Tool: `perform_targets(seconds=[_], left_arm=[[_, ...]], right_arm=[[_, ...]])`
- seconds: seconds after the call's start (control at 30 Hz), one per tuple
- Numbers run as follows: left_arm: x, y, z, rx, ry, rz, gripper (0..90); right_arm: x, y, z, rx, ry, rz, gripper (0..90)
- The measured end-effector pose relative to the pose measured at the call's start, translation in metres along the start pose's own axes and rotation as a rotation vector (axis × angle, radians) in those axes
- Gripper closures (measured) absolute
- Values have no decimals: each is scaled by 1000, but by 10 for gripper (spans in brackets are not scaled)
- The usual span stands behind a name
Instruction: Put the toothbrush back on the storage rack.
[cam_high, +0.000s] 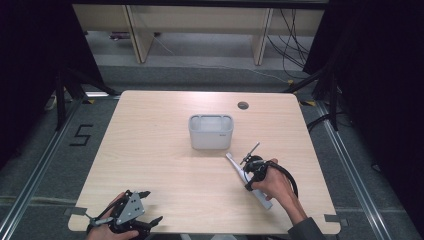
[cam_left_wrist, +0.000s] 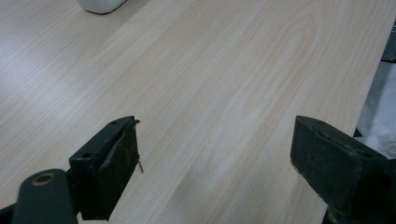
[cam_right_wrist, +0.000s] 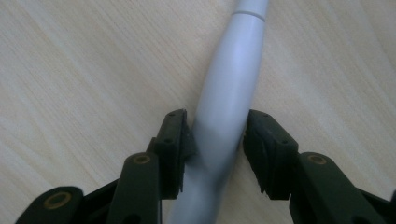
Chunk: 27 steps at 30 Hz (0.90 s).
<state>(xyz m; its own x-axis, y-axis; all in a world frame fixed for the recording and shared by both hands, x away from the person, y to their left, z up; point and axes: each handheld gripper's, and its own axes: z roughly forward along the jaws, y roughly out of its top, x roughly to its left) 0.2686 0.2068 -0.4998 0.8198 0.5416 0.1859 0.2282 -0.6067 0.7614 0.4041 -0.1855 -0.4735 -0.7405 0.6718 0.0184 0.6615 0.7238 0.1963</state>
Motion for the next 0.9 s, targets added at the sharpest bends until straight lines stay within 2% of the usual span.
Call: perform_targets(seconds=[0.03,0.07,0.1,0.13,0.2,0.23,0.33,0.37,0.4,0.47,0.53,0.63,0.67,0.7,0.73,0.77,0.83,0.9], left_arm=[[-1,0,1,-12,0,-13,148],[1,0,-1,12,6,15,148],[1,0,-1,13,5,17,148],[0,0,0,2,-1,3,148],[1,0,-1,11,7,14,148],[1,0,-1,11,7,14,148],[0,0,0,5,-2,6,148],[0,0,0,0,0,1,148],[1,0,-1,13,5,17,148],[0,0,0,4,0,5,147],[1,0,-1,12,5,15,147],[1,0,-1,12,5,16,147],[1,0,-1,13,5,16,148],[-1,0,1,-11,1,-12,148],[-1,0,1,-12,0,-14,148],[1,0,-1,10,7,13,148],[1,0,-1,11,7,16,148],[1,0,-1,11,10,15,148]], right_arm=[[0,1,0,6,-3,5,594],[2,3,1,24,-3,16,602],[2,3,1,24,-3,16,602],[1,5,2,35,-6,-7,609],[2,6,3,55,-19,6,630],[0,6,4,60,-32,-24,642],[3,7,4,71,-32,-12,656],[1,8,4,78,-34,-54,655],[4,9,4,89,-36,-40,658],[4,10,4,104,-50,-64,659],[3,11,4,108,-44,-79,660],[4,11,4,107,-49,-75,660],[5,12,3,128,-53,-72,660],[7,13,4,122,-45,-72,660],[7,13,4,136,-50,-92,661],[7,13,4,136,-50,-92,661],[10,15,3,154,-35,-94,661],[11,16,4,167,-50,-100,661]])
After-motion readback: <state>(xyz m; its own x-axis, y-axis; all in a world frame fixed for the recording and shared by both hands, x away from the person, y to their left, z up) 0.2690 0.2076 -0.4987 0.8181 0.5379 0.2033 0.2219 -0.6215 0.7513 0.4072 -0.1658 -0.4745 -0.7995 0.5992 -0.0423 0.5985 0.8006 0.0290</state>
